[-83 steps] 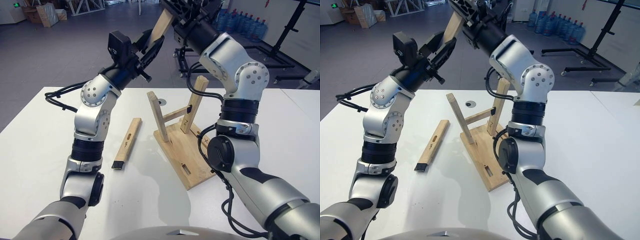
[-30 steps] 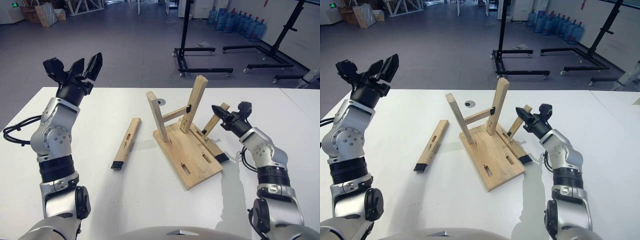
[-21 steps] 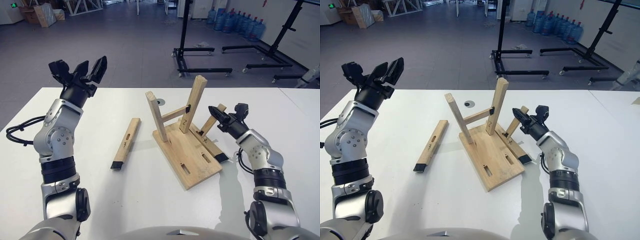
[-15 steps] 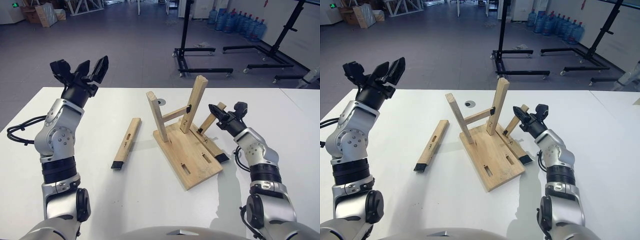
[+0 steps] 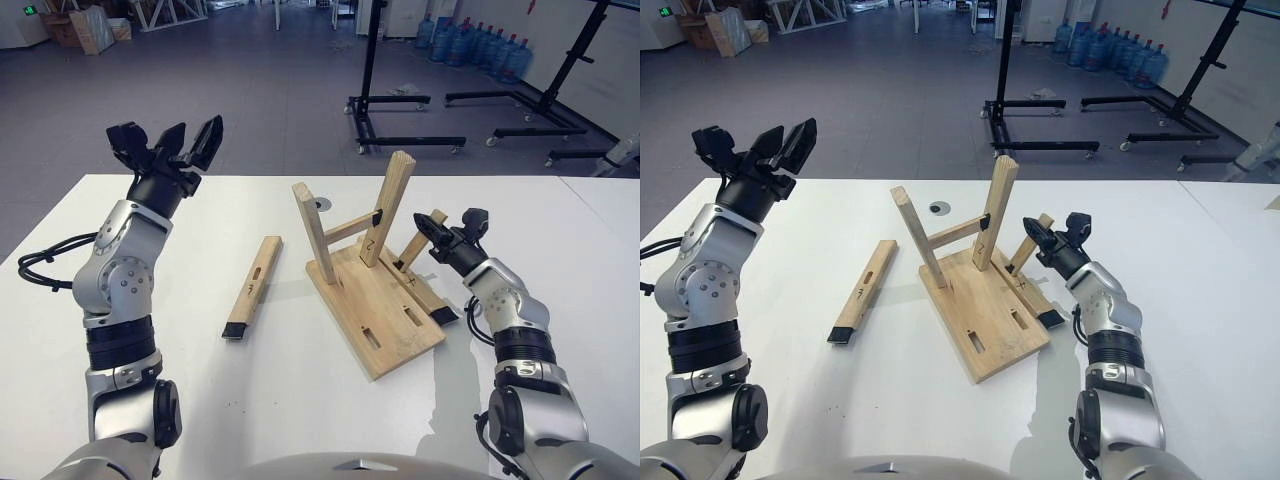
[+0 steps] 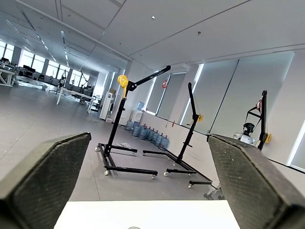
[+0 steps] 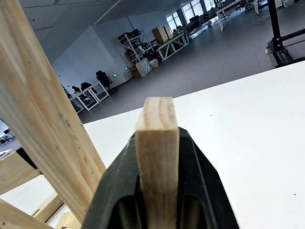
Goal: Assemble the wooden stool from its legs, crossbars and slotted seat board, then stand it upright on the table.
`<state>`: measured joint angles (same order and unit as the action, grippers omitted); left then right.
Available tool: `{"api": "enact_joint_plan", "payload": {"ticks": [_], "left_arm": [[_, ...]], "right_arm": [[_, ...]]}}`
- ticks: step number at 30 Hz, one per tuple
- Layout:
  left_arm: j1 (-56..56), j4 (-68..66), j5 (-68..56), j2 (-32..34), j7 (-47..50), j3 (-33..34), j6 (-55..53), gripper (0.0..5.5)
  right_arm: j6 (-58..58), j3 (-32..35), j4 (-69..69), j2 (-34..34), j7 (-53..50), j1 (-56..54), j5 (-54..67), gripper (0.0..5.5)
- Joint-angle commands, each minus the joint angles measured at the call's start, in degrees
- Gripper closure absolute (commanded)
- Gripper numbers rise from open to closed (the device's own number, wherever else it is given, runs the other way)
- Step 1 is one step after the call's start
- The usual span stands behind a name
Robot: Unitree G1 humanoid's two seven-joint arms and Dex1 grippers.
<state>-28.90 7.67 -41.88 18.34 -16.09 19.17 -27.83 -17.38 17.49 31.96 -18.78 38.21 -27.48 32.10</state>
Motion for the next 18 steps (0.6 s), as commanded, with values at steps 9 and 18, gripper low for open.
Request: {"api": "enact_joint_plan", "payload": {"ticks": [9, 18], "left_arm": [[1.1, -0.1, 2.1, 0.1, -1.4, -0.9, 0.8, 1.03], [1.2, 0.4, 2.9, -0.4, -1.6, -1.8, 1.5, 1.03]], "right_arm": [[5.1, -2.5, 0.8, 0.2, 0.2, 2.9, -5.5, 5.11], [10.3, -3.8, 0.1, 1.2, -0.9, 7.1, -7.5, 5.11]]}}
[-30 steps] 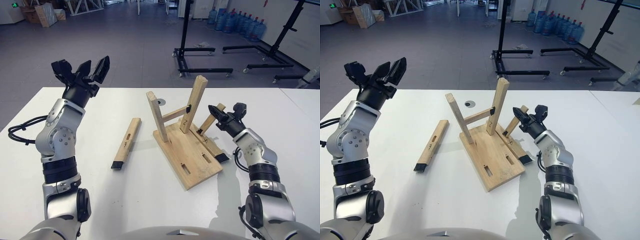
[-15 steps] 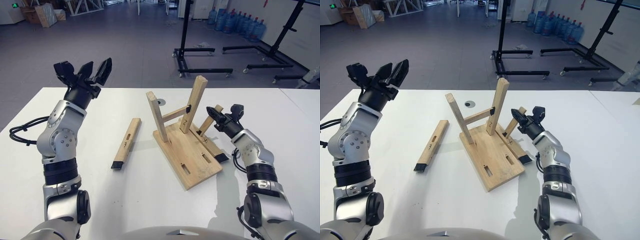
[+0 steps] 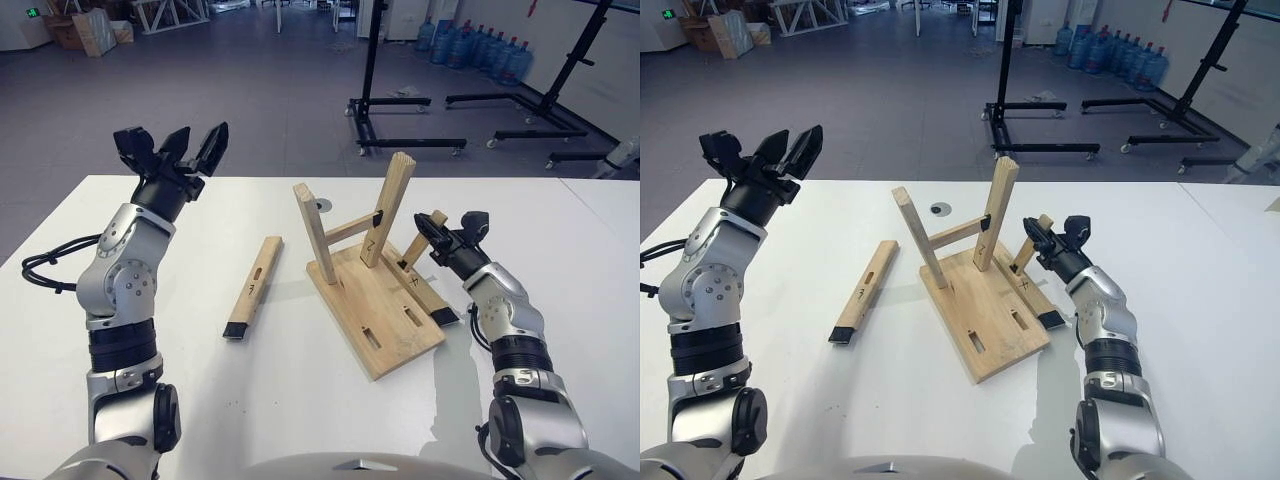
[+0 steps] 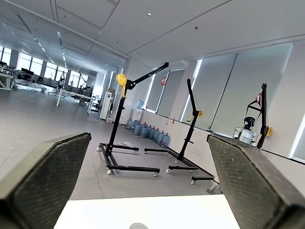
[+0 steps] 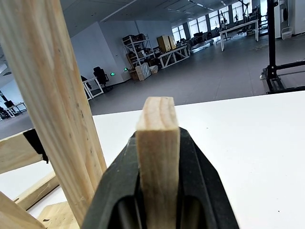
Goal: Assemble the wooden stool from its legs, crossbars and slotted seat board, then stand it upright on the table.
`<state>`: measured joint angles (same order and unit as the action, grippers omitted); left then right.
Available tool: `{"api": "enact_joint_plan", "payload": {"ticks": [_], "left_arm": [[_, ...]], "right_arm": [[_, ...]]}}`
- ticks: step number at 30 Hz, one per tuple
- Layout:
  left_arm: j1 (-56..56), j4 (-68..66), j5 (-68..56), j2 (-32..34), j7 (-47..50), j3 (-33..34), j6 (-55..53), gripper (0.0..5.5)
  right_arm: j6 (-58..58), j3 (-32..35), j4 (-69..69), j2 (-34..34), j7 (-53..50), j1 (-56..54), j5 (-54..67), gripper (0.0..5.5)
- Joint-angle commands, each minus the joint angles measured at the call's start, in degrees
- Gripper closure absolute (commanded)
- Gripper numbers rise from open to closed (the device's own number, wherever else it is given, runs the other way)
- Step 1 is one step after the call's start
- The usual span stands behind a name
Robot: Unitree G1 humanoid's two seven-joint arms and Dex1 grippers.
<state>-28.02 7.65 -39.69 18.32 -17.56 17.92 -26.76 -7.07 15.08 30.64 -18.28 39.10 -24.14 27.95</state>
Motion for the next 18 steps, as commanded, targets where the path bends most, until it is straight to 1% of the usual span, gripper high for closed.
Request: {"api": "enact_joint_plan", "payload": {"ticks": [1, 8, 18], "left_arm": [[0.3, 0.4, 0.8, -0.4, -0.1, -0.6, 0.6, 1.03], [0.0, 0.4, 1.2, -0.5, -0.4, -1.0, 1.0, 1.03], [-0.1, 0.7, 2.4, -0.7, -0.3, -1.5, 1.7, 1.03]], "right_arm": [[0.8, -1.5, 1.5, 1.1, -2.0, 4.1, -3.5, 5.11], [6.6, -3.3, 2.0, 2.8, -3.5, 6.3, -5.8, 5.11], [12.1, -7.0, 4.0, 3.0, -6.2, 8.2, -11.2, 5.11]]}}
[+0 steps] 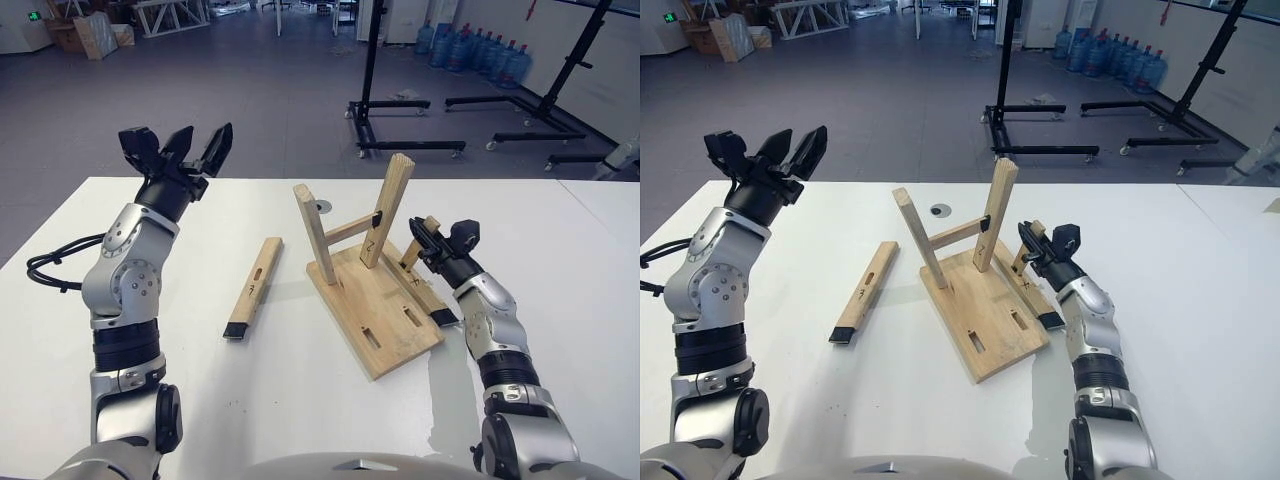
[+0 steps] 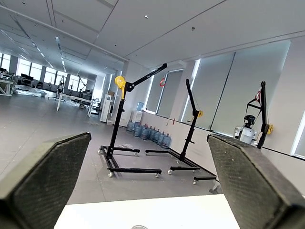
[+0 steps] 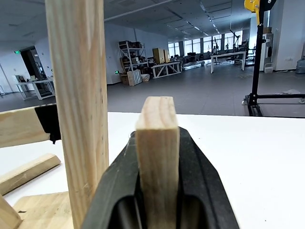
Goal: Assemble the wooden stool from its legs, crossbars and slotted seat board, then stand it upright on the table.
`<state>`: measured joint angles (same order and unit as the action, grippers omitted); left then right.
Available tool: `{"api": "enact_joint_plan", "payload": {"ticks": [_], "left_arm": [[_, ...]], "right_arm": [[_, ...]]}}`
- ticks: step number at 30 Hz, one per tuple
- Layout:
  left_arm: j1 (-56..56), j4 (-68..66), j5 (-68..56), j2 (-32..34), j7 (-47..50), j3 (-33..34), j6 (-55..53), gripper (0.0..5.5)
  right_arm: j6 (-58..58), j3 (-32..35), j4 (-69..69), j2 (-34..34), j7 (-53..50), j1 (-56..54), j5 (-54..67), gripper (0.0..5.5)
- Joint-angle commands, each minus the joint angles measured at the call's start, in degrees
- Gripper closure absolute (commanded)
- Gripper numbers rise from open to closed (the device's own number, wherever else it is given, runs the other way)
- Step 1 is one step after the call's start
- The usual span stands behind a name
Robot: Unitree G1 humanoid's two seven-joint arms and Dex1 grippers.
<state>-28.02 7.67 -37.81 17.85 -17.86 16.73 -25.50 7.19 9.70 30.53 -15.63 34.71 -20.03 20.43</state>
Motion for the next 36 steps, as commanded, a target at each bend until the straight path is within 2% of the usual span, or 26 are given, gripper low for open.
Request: {"api": "enact_joint_plan", "payload": {"ticks": [1, 10, 16, 17, 24, 28, 33, 36], "left_arm": [[0.0, 0.7, 0.7, -0.3, 0.1, -0.4, 0.6, 1.03], [-0.2, 0.2, 1.5, -0.5, -0.2, -1.0, 1.2, 1.03], [0.2, 0.2, 1.6, -0.6, -0.5, -1.3, 1.4, 1.03], [0.2, 0.3, 1.7, -0.6, -0.5, -1.3, 1.4, 1.03], [0.3, 0.3, 1.9, -0.7, -0.9, -1.4, 1.5, 1.03], [0.4, 0.7, 2.0, -0.6, -0.9, -1.4, 1.3, 1.03], [0.2, 0.8, 2.1, -0.6, -1.1, -1.5, 1.2, 1.03], [0.3, 0.9, 2.3, -0.7, -1.0, -1.5, 1.2, 1.03]], "right_arm": [[-1.7, -1.9, 4.5, 0.4, -2.3, 4.1, -4.2, 5.11], [-2.1, -2.2, 4.2, 0.3, -3.1, 4.1, -3.4, 5.11], [-6.5, -1.2, -3.3, -1.0, -3.8, 2.1, -1.7, 5.11], [-7.7, -1.0, -5.2, -1.2, -4.3, 1.5, -1.5, 4.74], [-14.3, -0.2, -14.4, -1.6, -6.4, -0.4, -0.5, 3.48], [-19.7, 0.3, -23.2, -4.0, -5.8, 1.0, 1.3, 2.85], [-28.6, 5.8, -37.2, -7.0, -8.8, 0.2, 8.2, 2.85], [-34.4, 10.5, -41.2, -6.2, -16.8, -6.3, 13.6, 2.85]]}}
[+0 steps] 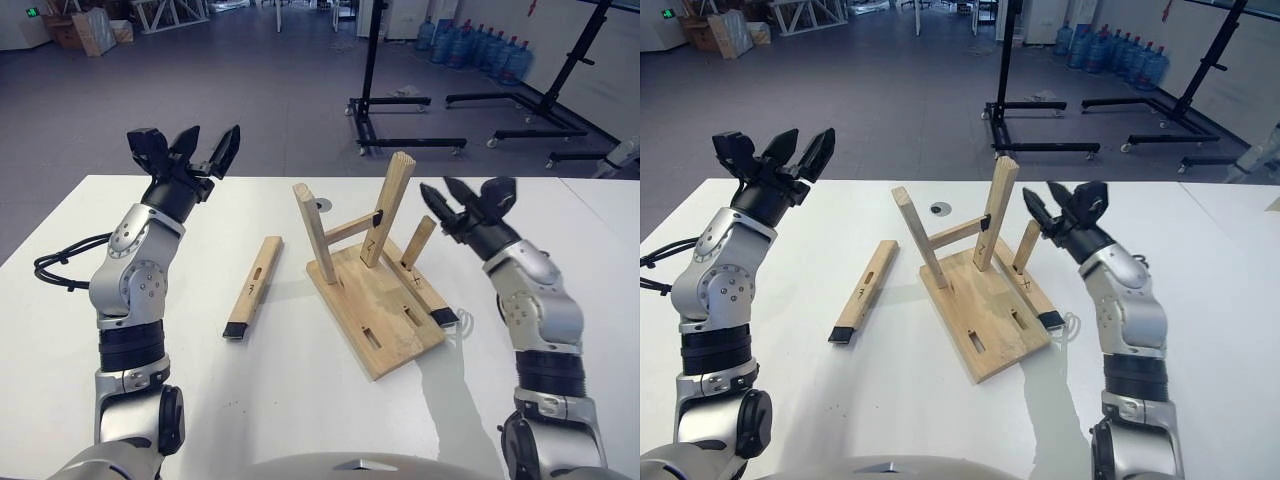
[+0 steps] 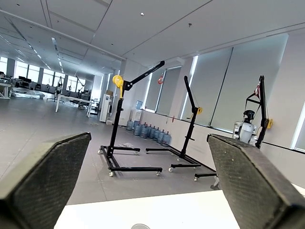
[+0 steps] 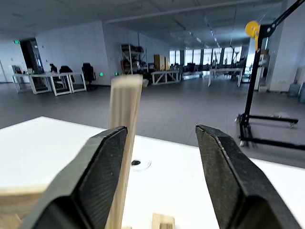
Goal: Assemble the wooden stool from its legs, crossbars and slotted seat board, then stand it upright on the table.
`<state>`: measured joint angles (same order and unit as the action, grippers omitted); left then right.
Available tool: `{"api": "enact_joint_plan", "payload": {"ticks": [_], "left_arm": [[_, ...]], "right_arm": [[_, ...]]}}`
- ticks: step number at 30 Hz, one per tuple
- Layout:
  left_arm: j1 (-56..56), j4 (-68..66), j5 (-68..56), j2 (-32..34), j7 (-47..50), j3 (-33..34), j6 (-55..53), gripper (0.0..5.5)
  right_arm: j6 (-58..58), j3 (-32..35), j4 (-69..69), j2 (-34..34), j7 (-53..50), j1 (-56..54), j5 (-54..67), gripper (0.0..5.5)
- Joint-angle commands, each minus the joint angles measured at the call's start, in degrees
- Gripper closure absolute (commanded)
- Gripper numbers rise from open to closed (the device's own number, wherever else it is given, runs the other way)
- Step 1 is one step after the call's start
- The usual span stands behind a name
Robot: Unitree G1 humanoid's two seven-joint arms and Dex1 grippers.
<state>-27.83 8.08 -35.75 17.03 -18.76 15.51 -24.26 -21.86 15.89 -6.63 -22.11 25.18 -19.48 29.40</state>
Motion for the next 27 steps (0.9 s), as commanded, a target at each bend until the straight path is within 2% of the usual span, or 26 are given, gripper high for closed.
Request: {"api": "enact_joint_plan", "payload": {"ticks": [1, 6, 9, 18, 24, 27], "left_arm": [[0.0, 0.5, 0.3, 0.1, -0.1, -0.3, 0.0, 1.03], [-0.1, 0.6, 0.6, -0.4, 0.1, -0.7, 0.0, 1.03], [0.0, 0.6, 0.8, -0.6, 0.2, -0.9, 0.2, 1.03], [0.2, 0.3, 0.9, -0.4, 0.3, -0.5, 0.3, 1.03], [0.5, 0.4, 0.9, -0.4, 0.3, -0.6, 0.2, 1.03], [0.9, 0.5, 1.0, -0.4, 0.4, -0.5, 0.2, 1.03]], "right_arm": [[-7.3, 4.8, -4.6, 1.1, -11.8, -9.4, 4.6, 2.85], [-14.3, 1.4, -4.5, 6.2, -32.6, -18.6, -4.0, 2.85], [-15.4, -2.0, -2.5, 6.3, -37.6, -20.1, -11.0, 2.85], [-16.6, -3.1, 2.9, 8.3, -36.5, -21.5, -13.8, 2.85], [-13.3, -4.7, 7.3, 12.4, -35.5, -13.7, -15.9, 2.85], [-9.3, -4.4, 13.7, 14.8, -34.2, -7.9, -16.4, 2.85]]}}
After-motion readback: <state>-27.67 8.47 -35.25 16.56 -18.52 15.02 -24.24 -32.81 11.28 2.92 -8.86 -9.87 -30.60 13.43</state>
